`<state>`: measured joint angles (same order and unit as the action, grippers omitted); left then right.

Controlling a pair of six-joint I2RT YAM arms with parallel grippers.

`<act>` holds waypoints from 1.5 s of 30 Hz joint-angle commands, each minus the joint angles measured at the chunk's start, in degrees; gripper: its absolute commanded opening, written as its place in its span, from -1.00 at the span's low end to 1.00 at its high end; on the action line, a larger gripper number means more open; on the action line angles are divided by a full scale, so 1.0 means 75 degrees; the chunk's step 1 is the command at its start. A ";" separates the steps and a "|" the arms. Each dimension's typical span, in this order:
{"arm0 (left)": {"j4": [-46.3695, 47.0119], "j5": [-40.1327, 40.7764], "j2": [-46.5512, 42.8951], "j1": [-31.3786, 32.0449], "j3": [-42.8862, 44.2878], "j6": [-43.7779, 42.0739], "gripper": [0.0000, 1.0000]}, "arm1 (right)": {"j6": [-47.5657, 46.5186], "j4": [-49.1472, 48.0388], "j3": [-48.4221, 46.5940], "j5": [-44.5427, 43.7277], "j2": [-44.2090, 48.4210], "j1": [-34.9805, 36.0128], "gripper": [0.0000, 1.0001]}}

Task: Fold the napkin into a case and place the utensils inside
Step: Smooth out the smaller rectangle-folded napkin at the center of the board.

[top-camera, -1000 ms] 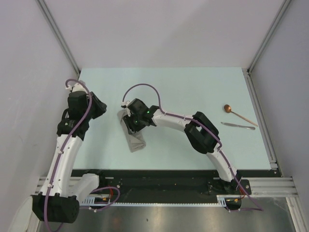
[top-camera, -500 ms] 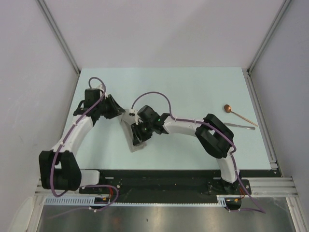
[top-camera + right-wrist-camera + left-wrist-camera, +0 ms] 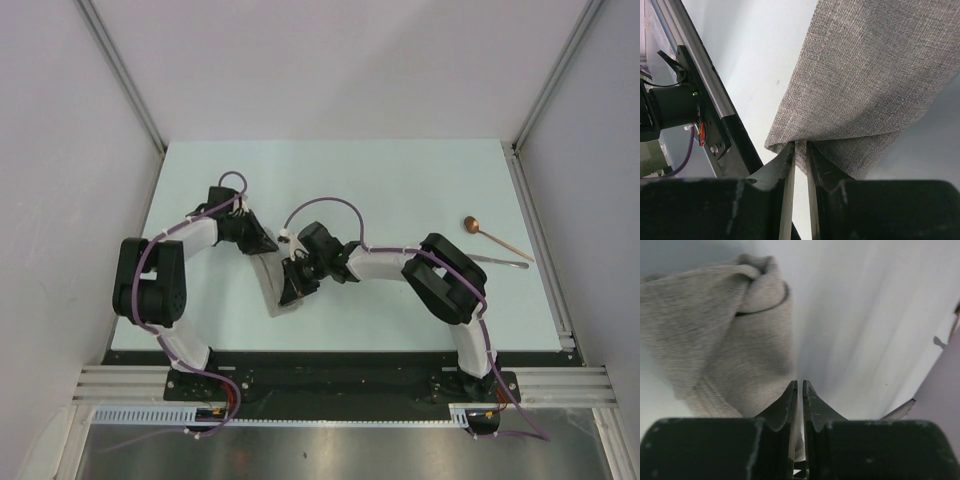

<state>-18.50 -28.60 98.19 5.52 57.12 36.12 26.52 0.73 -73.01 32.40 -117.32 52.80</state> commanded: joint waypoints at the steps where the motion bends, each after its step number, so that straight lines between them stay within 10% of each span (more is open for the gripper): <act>1: -0.0415 0.0824 -0.0084 -0.0009 0.0095 -0.0338 -0.80 | -0.0114 0.0146 -0.0144 -0.0241 0.0513 0.0015 -0.62; 19: -0.0744 0.1540 -0.1185 -0.0360 -0.0281 -0.0550 -0.78 | -0.1217 0.1989 -0.2359 -0.2316 0.0127 0.0109 -0.01; 36: -0.1423 0.2114 -0.4174 -0.0689 0.0071 -0.0831 -0.56 | -0.0852 0.1214 -0.1854 -0.2022 -0.0612 0.0566 -0.47; 45: -0.1576 0.2103 -0.4596 -0.0701 0.0258 -0.0761 -0.53 | -0.1439 0.2783 -0.3622 -0.3417 -0.0962 0.0625 0.03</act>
<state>-29.87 -12.95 64.82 0.56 56.45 31.18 18.39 16.82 -91.98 12.80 -122.69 57.32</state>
